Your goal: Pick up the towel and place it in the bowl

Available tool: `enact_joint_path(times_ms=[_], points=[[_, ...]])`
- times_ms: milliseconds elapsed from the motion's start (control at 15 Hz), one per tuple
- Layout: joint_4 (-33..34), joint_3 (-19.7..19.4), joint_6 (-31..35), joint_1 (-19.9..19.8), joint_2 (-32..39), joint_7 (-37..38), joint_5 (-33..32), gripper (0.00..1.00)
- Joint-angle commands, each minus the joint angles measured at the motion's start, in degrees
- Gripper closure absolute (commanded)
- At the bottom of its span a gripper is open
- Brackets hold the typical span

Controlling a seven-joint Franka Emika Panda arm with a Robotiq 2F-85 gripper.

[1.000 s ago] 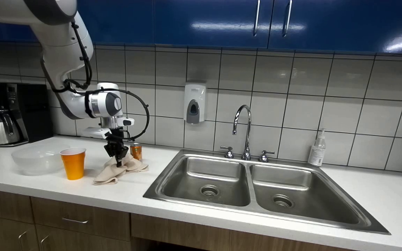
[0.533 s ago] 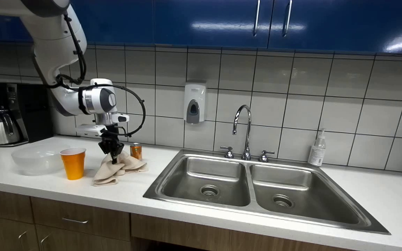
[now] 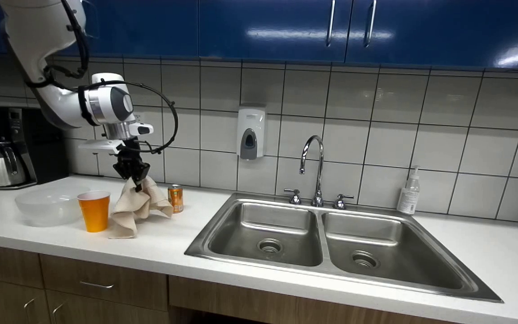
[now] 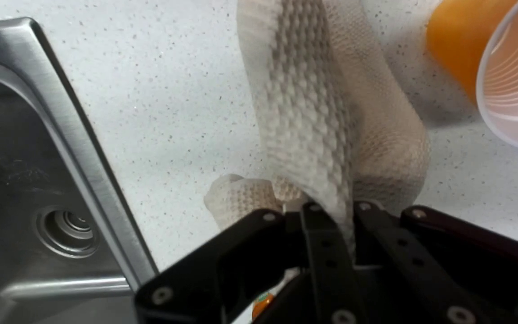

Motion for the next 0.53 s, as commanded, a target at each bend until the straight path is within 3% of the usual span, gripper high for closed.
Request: enact_joint_path(times_ms=[0,467], points=[[-5.77,-0.15,2.64,-0.99,-7.52,-0.27,-2.04,0.99],[-11.59,1.00,7.17,-3.19,-17.06,0.05,-4.73,0.99]])
